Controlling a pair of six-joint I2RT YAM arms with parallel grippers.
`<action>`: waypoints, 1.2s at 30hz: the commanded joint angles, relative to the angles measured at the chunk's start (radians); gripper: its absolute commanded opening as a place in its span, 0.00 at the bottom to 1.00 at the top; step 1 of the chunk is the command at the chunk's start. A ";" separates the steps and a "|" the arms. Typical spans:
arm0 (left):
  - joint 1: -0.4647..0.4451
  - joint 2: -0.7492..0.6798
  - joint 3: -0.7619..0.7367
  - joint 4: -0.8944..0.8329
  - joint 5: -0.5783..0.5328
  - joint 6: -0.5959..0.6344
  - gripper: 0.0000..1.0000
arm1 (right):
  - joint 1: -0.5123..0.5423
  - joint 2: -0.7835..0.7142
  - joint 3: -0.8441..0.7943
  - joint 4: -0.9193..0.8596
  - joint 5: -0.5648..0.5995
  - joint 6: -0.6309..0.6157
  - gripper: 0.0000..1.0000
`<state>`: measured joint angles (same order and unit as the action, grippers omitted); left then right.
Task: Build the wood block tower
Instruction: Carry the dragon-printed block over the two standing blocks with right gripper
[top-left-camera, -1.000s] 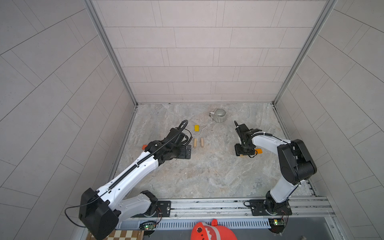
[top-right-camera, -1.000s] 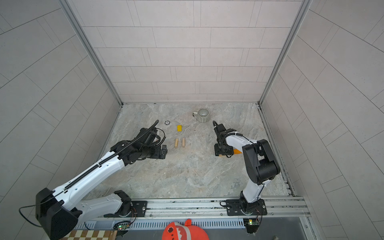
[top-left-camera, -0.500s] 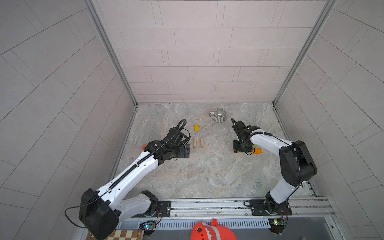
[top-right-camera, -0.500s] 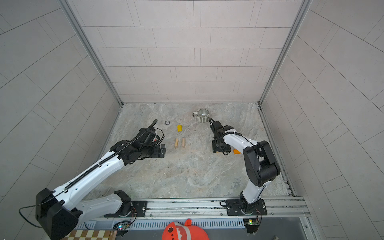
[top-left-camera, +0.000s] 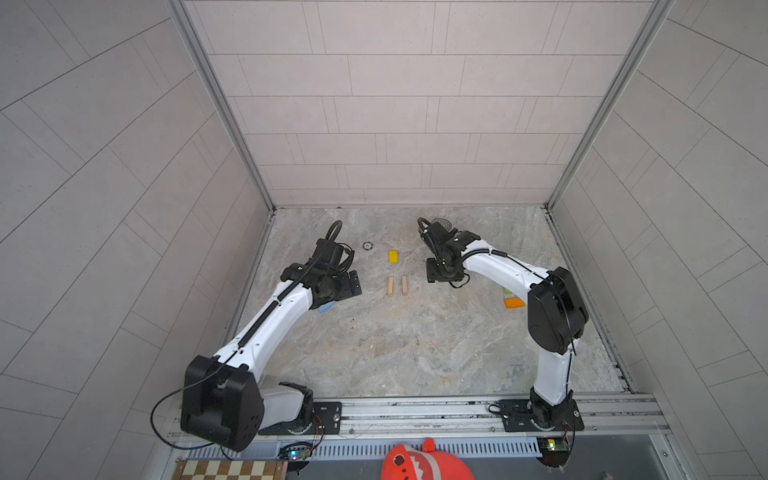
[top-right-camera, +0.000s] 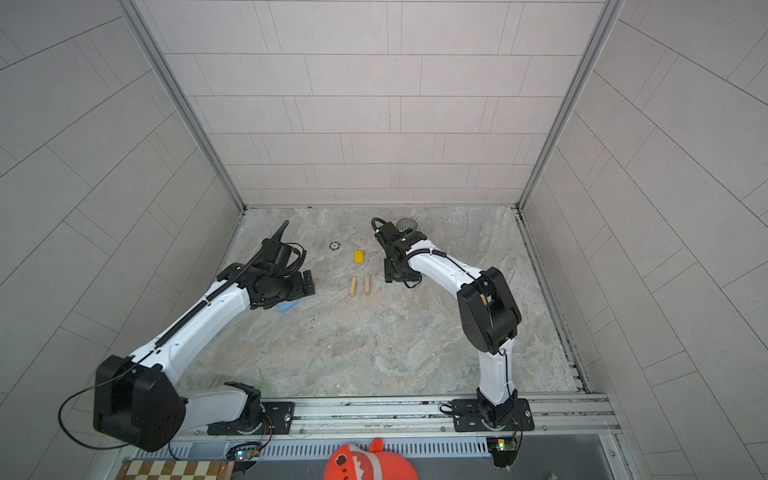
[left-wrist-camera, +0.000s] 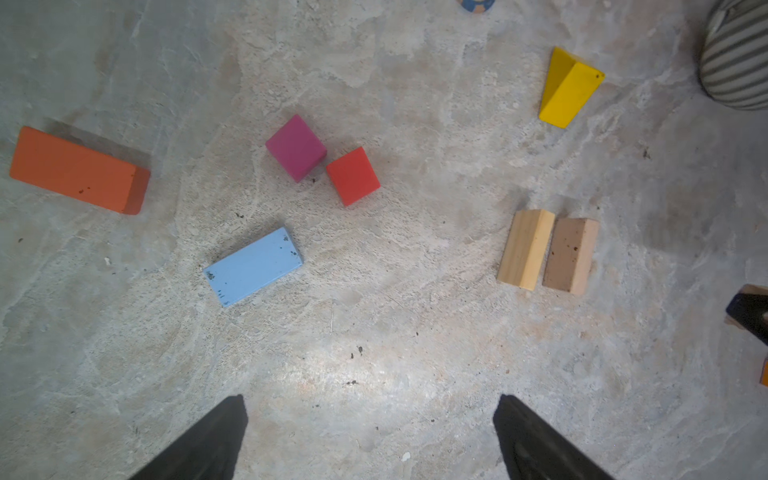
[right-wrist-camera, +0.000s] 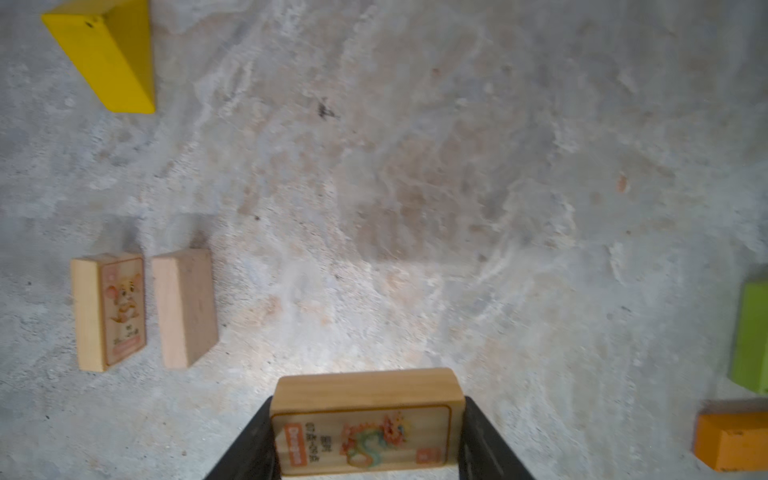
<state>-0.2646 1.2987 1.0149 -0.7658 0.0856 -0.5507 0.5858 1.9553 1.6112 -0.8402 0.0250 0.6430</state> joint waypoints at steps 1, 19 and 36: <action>0.032 0.010 0.036 -0.029 0.031 0.007 1.00 | 0.039 0.069 0.101 -0.058 0.030 0.058 0.52; 0.124 -0.004 0.001 0.008 0.104 -0.005 1.00 | 0.102 0.300 0.411 -0.121 0.012 0.107 0.53; 0.127 -0.007 -0.009 0.016 0.129 -0.007 1.00 | 0.132 0.390 0.518 -0.156 -0.013 0.107 0.53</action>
<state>-0.1429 1.3090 1.0149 -0.7525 0.2115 -0.5514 0.7101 2.3169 2.1132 -0.9607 0.0044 0.7303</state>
